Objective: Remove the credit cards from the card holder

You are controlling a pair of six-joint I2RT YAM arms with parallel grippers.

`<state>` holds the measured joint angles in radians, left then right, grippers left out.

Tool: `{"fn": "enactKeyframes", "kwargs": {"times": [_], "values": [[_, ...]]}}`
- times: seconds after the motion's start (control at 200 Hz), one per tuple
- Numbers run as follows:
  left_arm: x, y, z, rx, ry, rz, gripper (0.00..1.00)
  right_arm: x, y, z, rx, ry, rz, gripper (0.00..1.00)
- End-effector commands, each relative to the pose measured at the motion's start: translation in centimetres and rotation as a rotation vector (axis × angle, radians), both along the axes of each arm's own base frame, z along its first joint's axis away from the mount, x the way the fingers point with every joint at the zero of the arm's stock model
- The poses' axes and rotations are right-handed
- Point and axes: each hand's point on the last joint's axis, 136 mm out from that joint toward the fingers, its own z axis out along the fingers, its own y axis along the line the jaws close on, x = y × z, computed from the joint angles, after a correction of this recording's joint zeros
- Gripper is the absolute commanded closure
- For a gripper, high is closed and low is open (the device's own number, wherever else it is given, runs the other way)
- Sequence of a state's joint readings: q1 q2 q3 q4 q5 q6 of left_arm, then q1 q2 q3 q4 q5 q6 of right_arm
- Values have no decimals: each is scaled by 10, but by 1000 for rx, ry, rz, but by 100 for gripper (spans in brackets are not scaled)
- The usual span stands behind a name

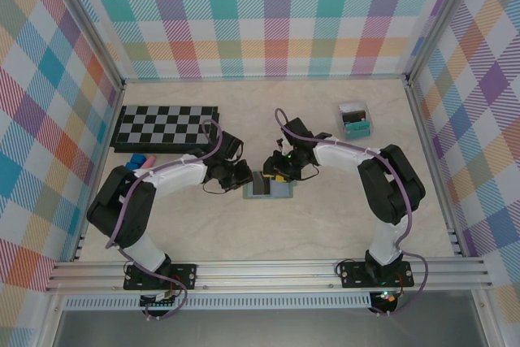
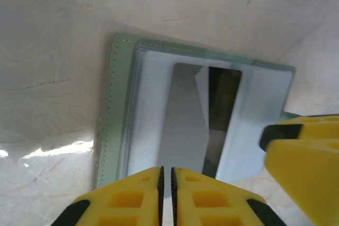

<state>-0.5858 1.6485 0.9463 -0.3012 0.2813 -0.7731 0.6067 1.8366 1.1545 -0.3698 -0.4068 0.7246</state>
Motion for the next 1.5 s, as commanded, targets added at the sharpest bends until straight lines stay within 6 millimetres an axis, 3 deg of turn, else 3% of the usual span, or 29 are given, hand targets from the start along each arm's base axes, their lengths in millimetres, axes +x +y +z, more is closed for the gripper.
{"fn": "enactKeyframes", "kwargs": {"times": [0.0, 0.5, 0.915, 1.15, 1.425, 1.495], "values": [[6, -14, 3, -36, 10, -3, 89, -3, -8, -13, -47, 17, -3, 65], [-4, -1, -23, 40, 92, 31, 96, -2, 0, -25, -24, 31, 38, 75], [-8, 6, -30, 86, 123, 32, 97, -6, 8, -32, 20, 36, 87, 75], [-10, 8, -33, 102, 134, 31, 97, -6, 16, -26, 85, 11, 128, 74], [-11, 13, -33, 116, 126, 27, 98, -1, -5, -31, -37, -24, 81, 95], [-12, 15, -33, 123, 128, 26, 98, -1, -10, -28, -56, -38, 74, 96]]}}
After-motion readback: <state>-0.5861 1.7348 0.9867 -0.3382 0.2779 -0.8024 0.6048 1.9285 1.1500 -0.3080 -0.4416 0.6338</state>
